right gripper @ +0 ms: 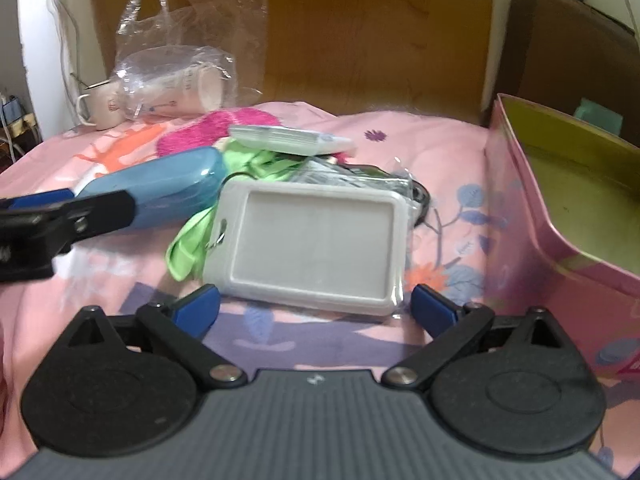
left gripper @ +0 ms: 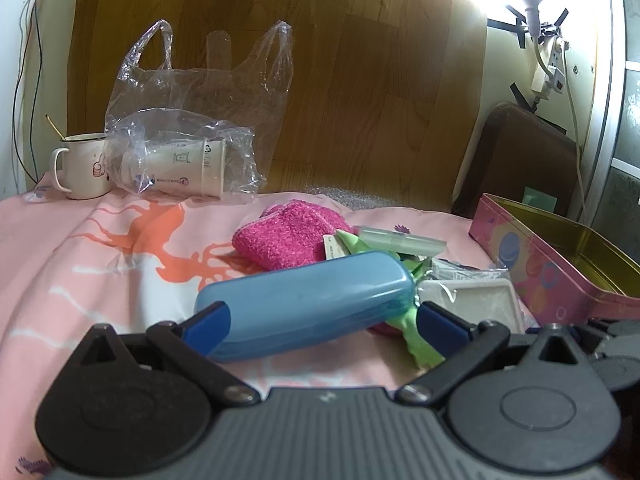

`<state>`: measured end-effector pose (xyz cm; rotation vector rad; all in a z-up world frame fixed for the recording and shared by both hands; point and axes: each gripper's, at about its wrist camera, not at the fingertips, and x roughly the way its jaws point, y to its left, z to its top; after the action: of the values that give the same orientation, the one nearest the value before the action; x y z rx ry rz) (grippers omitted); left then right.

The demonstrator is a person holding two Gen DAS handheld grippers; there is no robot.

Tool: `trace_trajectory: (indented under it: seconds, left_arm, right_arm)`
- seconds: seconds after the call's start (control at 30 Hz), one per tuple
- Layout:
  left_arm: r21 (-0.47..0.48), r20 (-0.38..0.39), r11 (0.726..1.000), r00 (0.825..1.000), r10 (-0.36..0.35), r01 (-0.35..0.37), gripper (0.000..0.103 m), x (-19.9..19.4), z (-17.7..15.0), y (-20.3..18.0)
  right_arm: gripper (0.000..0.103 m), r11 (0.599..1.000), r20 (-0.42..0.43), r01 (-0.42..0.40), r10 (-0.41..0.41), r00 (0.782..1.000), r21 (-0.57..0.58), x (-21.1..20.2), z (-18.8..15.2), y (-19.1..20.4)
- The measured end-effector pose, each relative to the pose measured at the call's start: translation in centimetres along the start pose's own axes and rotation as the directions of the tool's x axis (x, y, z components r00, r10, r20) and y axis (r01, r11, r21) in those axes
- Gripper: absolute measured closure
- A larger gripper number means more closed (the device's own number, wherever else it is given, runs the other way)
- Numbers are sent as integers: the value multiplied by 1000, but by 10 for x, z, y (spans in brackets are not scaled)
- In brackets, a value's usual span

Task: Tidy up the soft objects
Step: 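Move the right gripper toward the white plastic card holder, then grasp the white plastic card holder with the right gripper and lift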

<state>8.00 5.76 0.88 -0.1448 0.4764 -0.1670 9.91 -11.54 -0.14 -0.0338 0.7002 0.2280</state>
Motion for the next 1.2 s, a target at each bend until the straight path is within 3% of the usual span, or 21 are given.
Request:
trace_trajectory:
  seconds: [0.33,0.43,0.53,0.63,0.67,0.73,0.83,1.03,1.2]
  left_arm:
    - [-17,1,1000,1000,1,-1,0,0,0,3]
    - [-19,1,1000,1000,2,-2,0,0,0,3]
    - [-17,0,1000,1000,4,-4,0,0,0,3]
    - [-13,1,1000,1000,11,-11,0,0,0,3]
    - [-12,2,1000,1000,14,-14,0,0,0,2]
    - [-14,4,1000,1000,21,-21,0,0,0,2]
    - [-13,8,1000,1000,27,-27,0,0,-1,1]
    - [6,21,999,999,33,-33,1,-2,-1,-3]
    - [8,27,1000,999,27,-28,1,-3,-2,-3]
  right_arm:
    - [3,992,25,-65,68,997,-111,-23,-17,13]
    - [0,994,29,-29,33,999,-109,-16,-11,8]
    - [0,994,-15,-92,91,996,-60,-2,-1,-3]
    - [0,995,-11,-94,93,996,-45,2,2,-3]
    - [2,994,-3,-96,96,995,-52,2,2,-1]
    - [24,994,32,-91,93,995,-63,-7,-3,2]
    - [43,994,70,-82,87,994,-74,-19,-13,1]
    - [65,985,124,-61,81,989,-163,-44,-31,13]
    - [73,976,136,-74,103,985,-204,-63,-46,25]
